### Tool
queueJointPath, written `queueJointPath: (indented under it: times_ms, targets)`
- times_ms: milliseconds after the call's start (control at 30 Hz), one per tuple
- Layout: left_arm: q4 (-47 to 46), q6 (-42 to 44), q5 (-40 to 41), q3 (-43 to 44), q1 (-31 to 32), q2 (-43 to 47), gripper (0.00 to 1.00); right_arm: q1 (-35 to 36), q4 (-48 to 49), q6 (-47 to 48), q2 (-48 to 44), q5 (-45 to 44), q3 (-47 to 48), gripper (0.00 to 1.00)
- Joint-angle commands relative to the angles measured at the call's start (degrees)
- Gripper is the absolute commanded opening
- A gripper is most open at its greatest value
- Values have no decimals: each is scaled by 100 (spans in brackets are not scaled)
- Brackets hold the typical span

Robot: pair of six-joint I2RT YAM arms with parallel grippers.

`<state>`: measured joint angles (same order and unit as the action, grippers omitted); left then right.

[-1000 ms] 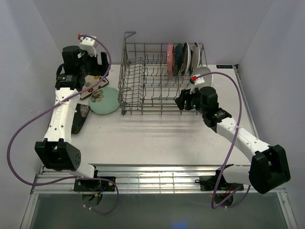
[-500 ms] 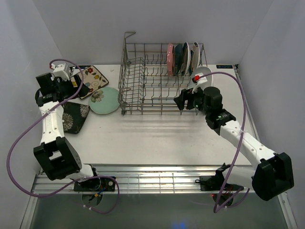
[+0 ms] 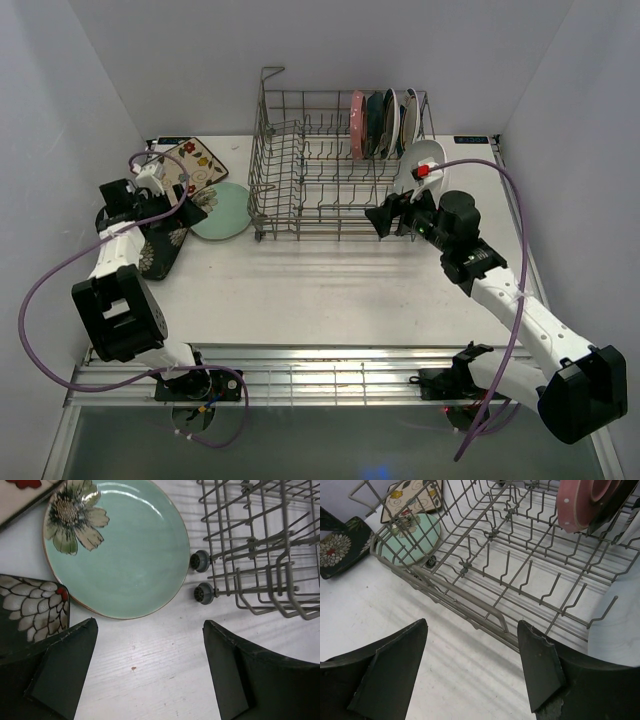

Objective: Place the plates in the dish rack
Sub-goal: Pick up the plate at the center of the board.

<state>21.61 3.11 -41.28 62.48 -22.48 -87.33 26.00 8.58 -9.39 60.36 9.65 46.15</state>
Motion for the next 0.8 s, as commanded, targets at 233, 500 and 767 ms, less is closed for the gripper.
queueJointPath:
  times_ms: [233,500,767]
  targets:
    - [-1238,-540,260,-860,7,120,96,10,566,-318,-33,485,-220,79]
    - [-1966,-961,120,-1633,7,216,93,10,768,-423,2,415,-361,81]
    - [-2862,-1831,-47,-2300,7,786,94,10,1032,-546,204,555,-388,82]
